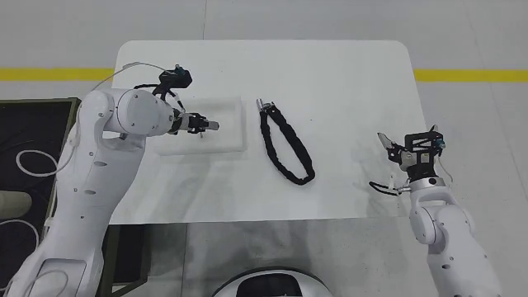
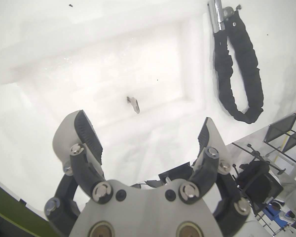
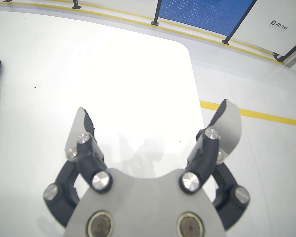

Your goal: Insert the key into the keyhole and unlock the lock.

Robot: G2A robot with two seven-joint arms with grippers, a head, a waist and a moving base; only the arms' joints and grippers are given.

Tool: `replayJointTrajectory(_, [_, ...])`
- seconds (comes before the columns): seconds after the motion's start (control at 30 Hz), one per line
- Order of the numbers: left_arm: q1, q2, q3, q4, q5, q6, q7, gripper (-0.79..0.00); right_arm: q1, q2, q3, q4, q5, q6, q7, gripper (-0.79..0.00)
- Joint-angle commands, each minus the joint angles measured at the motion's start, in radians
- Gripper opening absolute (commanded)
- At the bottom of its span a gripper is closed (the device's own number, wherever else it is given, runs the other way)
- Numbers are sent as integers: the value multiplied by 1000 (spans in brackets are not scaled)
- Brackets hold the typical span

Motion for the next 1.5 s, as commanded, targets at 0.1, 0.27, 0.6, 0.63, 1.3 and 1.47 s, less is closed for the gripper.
replayJointTrajectory(0.1, [29, 1, 14, 44, 9, -19, 25, 0, 0, 0, 0, 0, 0, 0, 0, 0])
replayJointTrajectory(0.27, [8, -3, 31, 77, 8, -6, 43, -31, 0, 0, 0, 0, 0, 0, 0, 0])
replayJointTrajectory(0.6, [-39, -13, 92, 149, 32, -3, 42, -486, 0, 0, 0, 0, 0, 0, 0, 0])
replayJointTrajectory(0.63, [-41, -14, 94, 153, 30, -2, 42, -483, 0, 0, 0, 0, 0, 0, 0, 0])
replayJointTrajectory(1.3, [-85, -26, 114, 227, 21, -4, 46, -646, 0, 0, 0, 0, 0, 0, 0, 0])
replayJointTrajectory(1.47, [-105, -31, 122, 255, 24, 4, 46, -619, 0, 0, 0, 0, 0, 0, 0, 0])
